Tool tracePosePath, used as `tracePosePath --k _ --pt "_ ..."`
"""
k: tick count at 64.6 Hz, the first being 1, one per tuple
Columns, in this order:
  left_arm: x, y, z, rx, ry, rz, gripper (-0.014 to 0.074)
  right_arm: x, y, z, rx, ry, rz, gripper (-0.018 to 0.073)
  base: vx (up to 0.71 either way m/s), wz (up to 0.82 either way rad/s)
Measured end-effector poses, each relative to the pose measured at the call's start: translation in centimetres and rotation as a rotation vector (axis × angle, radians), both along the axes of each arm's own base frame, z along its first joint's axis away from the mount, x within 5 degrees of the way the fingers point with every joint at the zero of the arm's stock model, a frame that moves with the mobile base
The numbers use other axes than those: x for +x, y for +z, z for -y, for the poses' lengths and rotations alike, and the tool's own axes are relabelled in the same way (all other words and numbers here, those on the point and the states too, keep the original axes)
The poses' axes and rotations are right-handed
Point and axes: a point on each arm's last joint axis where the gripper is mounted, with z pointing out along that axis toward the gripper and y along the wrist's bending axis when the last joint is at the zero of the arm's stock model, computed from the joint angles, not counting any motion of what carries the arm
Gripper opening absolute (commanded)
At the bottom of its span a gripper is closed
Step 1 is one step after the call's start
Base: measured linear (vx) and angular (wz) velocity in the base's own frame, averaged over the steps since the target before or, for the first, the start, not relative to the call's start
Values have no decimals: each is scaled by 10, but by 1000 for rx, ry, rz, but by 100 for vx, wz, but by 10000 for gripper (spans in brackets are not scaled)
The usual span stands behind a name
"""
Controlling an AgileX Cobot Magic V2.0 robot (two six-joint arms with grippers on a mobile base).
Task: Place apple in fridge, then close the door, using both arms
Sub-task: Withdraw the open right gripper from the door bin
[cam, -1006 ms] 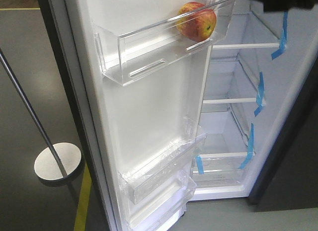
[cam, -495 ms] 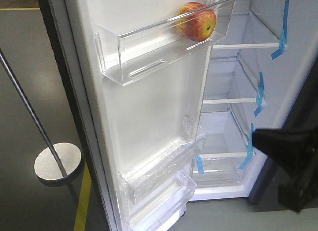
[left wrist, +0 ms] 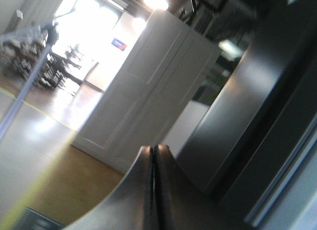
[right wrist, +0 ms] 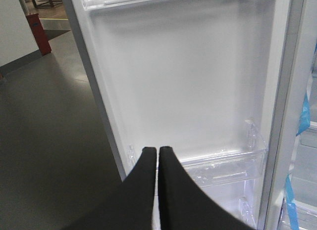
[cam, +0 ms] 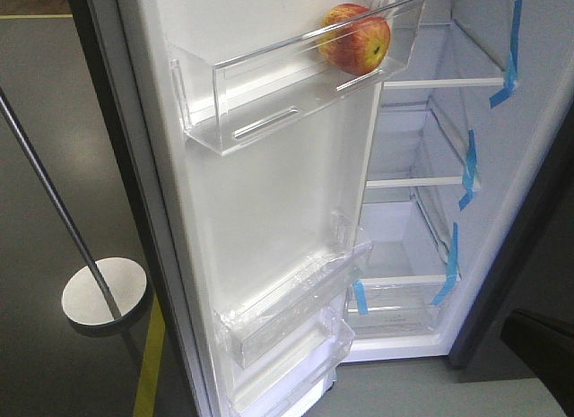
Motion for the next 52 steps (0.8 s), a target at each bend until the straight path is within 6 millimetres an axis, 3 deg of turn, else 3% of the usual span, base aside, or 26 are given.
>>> tracePosePath --k 20,38,45,52 --pt "-3 6 -6 -490 -72 144 -6 0 0 0 3 -6 3 -3 0 0" --pt "-10 20 -14 -703 -108 355 -6 0 0 0 4 -6 1 -4 0 0" --pt "-16 41 -11 -708 -173 430 -6 0 0 0 4 -6 1 -4 0 0" --pt "-29 76 -4 -558 -229 508 -6 0 0 0 4 -5 0 -4 0 0"
